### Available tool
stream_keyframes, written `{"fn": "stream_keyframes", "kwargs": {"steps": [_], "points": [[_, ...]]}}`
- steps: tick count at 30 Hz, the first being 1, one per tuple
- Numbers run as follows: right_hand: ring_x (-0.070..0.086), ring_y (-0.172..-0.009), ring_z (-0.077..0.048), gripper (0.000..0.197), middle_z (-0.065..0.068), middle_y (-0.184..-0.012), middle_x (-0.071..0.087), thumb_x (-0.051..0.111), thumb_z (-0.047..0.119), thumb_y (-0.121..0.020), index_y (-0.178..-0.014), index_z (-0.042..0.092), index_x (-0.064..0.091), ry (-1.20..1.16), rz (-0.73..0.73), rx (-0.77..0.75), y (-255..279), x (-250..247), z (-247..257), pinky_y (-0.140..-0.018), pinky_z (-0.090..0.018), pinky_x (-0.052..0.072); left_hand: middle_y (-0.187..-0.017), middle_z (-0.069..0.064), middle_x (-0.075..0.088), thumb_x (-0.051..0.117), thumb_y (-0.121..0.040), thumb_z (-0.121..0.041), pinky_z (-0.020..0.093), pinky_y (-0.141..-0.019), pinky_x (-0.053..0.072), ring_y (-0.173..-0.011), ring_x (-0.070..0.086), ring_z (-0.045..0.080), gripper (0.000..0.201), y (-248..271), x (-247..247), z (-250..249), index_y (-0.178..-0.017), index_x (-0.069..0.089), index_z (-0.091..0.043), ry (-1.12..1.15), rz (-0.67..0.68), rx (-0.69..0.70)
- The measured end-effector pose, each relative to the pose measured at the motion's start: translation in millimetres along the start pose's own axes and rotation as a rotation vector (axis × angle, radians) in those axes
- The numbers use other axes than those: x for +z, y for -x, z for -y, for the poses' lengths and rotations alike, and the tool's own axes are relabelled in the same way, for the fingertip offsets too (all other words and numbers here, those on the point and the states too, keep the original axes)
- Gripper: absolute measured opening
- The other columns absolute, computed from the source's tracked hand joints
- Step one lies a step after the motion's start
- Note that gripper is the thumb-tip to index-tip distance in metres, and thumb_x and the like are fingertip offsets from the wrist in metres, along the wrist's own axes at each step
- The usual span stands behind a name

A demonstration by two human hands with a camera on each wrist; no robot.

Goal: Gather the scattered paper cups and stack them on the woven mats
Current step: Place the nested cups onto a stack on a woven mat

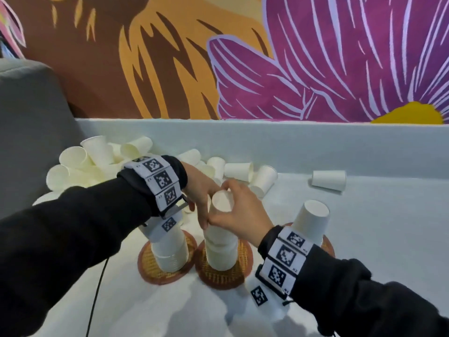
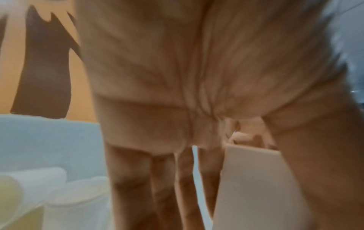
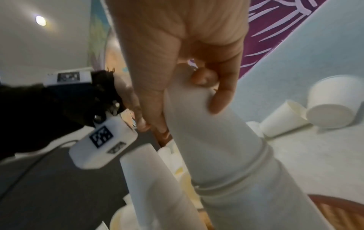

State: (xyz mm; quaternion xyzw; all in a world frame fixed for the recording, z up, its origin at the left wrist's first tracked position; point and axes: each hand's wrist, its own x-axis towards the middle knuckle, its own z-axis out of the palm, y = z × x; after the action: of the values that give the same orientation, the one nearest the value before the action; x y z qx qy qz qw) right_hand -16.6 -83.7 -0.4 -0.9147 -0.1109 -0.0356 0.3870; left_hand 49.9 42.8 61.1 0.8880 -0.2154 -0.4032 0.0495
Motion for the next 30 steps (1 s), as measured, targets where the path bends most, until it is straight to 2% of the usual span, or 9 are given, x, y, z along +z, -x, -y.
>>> {"fn": "stream_keyframes", "kwargs": {"steps": [4,8,11,16,18,21,23,25,30], "points": [[0.054,-0.104,-0.020,0.069,0.002,-0.119,0.046,0.076,0.043,-0.068,-0.125,0.030,0.040,0.086,0.076,0.036,-0.5,21.7,-15.8,-0.082,-0.030,0.045,-0.116,0.003,0.064,0.074,-0.080,-0.017,0.016,-0.067,0.049,-0.077,0.058,0.005,0.049,-25.5,2.5,3.6,-0.125,0.053,-0.012,-0.083,0.029,-0.049],[0.056,-0.104,-0.025,0.074,0.000,-0.120,0.045,0.079,0.037,-0.068,-0.128,0.027,0.038,0.117,0.061,0.086,-23.9,13.1,-22.6,-0.084,-0.034,0.047,-0.121,0.006,0.064,0.067,-0.085,-0.013,0.015,-0.063,0.049,-0.075,0.062,0.006,0.046,-35.6,-23.1,-0.1,-0.128,0.052,-0.012,-0.108,-0.095,-0.077],[0.056,-0.102,-0.025,0.074,0.000,-0.120,0.045,0.079,0.039,-0.068,-0.127,0.023,0.038,0.175,0.059,0.119,-34.3,4.1,-28.0,-0.080,-0.033,0.046,-0.118,0.005,0.067,0.062,-0.089,-0.016,0.022,-0.076,0.052,-0.097,0.067,0.017,0.038,-37.3,-47.8,-0.3,-0.126,0.056,-0.016,-0.034,-0.175,-0.086],[0.057,-0.099,-0.025,0.072,0.001,-0.118,0.047,0.074,0.050,-0.069,-0.124,0.027,0.034,0.283,0.091,0.130,-33.9,2.6,-30.9,-0.070,-0.031,0.042,-0.093,-0.002,0.071,0.066,-0.087,-0.020,0.024,-0.073,0.053,-0.089,0.067,0.015,0.029,-21.3,-75.7,3.8,-0.116,0.062,-0.015,0.118,-0.240,-0.028],[0.053,-0.108,-0.025,0.079,-0.002,-0.124,0.045,0.074,0.053,-0.068,-0.129,0.027,0.032,0.358,0.104,0.146,-32.3,-1.9,-28.1,-0.076,-0.034,0.045,-0.100,0.001,0.072,0.069,-0.085,-0.022,0.024,-0.071,0.052,-0.089,0.067,0.014,0.031,-11.6,-80.5,9.3,-0.114,0.063,-0.016,0.110,-0.246,-0.023],[0.032,-0.130,-0.027,0.092,-0.006,-0.142,0.029,0.074,0.055,-0.068,-0.139,0.024,0.025,0.450,0.005,0.071,-23.8,-4.0,-15.1,-0.103,-0.040,0.036,-0.107,0.002,0.070,0.071,-0.083,-0.023,0.023,-0.071,0.050,-0.090,0.066,0.013,0.033,0.1,-78.7,26.1,-0.114,0.062,-0.020,0.100,-0.230,-0.058],[0.026,-0.133,-0.023,0.085,-0.003,-0.145,0.025,0.071,0.050,-0.073,-0.140,0.025,0.026,0.352,-0.065,-0.098,-14.5,-0.9,-0.1,-0.108,-0.036,0.031,-0.108,-0.001,0.070,0.072,-0.082,-0.023,0.023,-0.071,0.050,-0.090,0.065,0.013,0.035,3.7,-70.8,42.3,-0.115,0.061,-0.022,0.098,-0.216,-0.098],[0.032,-0.127,-0.019,0.068,0.000,-0.140,0.032,0.067,0.044,-0.077,-0.135,0.026,0.035,0.271,-0.038,-0.247,-8.9,7.7,15.2,-0.105,-0.032,0.034,-0.113,-0.003,0.067,0.073,-0.081,-0.023,0.022,-0.073,0.050,-0.094,0.064,0.013,0.039,3.2,-58.7,62.0,-0.118,0.060,-0.024,0.071,-0.230,-0.159],[0.040,-0.117,-0.020,0.043,-0.002,-0.127,0.042,0.058,0.028,-0.086,-0.127,0.020,0.046,0.184,0.140,-0.227,-16.4,39.5,25.3,-0.097,-0.032,0.039,-0.138,-0.001,0.047,0.074,-0.080,-0.026,0.029,-0.101,0.037,-0.124,0.048,0.019,0.061,-20.0,-16.8,105.8,-0.134,0.048,-0.025,-0.140,-0.210,-0.332]]}}
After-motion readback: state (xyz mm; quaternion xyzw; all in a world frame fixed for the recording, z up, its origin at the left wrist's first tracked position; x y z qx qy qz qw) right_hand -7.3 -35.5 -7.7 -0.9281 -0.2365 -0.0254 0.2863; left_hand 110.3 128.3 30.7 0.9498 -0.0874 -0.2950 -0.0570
